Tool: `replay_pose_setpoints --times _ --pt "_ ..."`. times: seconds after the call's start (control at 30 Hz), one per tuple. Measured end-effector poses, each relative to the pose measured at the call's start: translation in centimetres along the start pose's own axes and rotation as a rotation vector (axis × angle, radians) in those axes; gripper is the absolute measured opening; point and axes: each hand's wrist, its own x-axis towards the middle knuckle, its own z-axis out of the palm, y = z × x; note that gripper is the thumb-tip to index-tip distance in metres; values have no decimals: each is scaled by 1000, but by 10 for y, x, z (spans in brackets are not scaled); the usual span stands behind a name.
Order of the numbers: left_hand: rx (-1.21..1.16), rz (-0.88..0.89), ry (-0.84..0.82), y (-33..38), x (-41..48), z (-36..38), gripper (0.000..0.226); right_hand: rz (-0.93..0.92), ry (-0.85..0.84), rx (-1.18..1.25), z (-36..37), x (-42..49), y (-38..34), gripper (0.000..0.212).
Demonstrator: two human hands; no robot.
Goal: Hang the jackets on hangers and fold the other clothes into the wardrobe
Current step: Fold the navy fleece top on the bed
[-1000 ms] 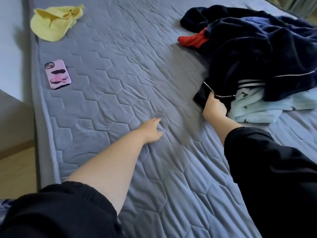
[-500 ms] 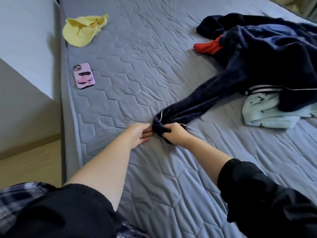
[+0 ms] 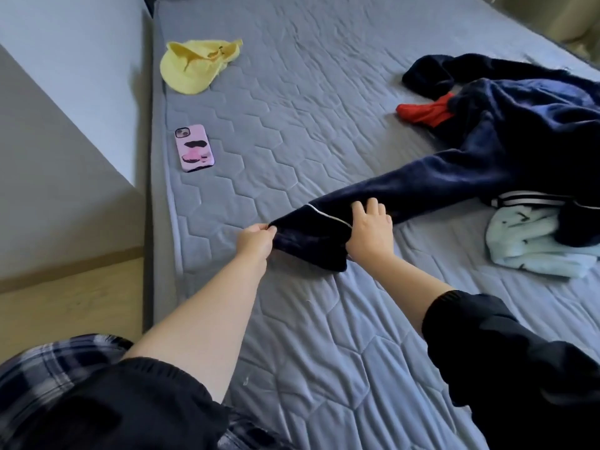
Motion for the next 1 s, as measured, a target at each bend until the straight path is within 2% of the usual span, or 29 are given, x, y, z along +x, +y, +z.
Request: replay_pose_setpoints --times 0.07,0.1,0.13,0.2,0.23,0.3,0.4,0.5,0.57,0.63,0.67,0.7,0.73,0.77,0.8,0.9,0.93,1.0 --pt "25 62 45 7 2 -19 7 -23 31 -173 3 5 -8 75" --pt "25 89 73 10 4 -30 6 -21 54 -206 6 8 -14 76" --pt "19 107 92 14 6 -40 6 -26 80 -227 7 11 -20 69" --pt "13 129 141 19 11 -60 8 -25 90 -196 11 15 -38 41" --pt "16 134 164 20 11 -71 10 -14 81 -98 11 16 -50 27" --pt "-38 131 197 13 14 -96 14 22 30 188 5 17 -78 15" --pt "-140 85 260 -11 19 -138 15 38 -28 516 -8 16 -134 22" --pt "-613 -82 296 -16 26 -174 23 -69 -52 682 -24 10 -204 33" --pt "-883 -120 242 -12 32 -193 19 -85 -157 817 -27 5 -256 31" --pt "-800 -15 190 -3 31 -211 17 -76 -337 957 -28 -2 -304 28" --pt "-836 8 167 -1 29 -218 18 -104 -406 995 -26 -6 -324 28" --pt "-926 7 183 3 24 -224 23 -168 -438 961 -25 -10 -338 29" --pt "-913 21 280 2 24 -231 28 -249 -429 850 -23 -11 -345 28" --pt "-959 -13 297 -2 28 -239 32 -335 -393 704 -18 -12 -346 30" --pt "-854 -10 354 -3 31 -243 33 -390 -340 575 -13 -9 -340 37" --pt "-797 -124 361 -2 36 -248 36 -347 -128 286 6 12 -297 65" --pt "-747 -139 359 -3 38 -246 37 -307 -112 92 10 19 -277 75" --pt "-626 -39 286 0 38 -234 32 -192 -198 -225 20 34 -233 88"
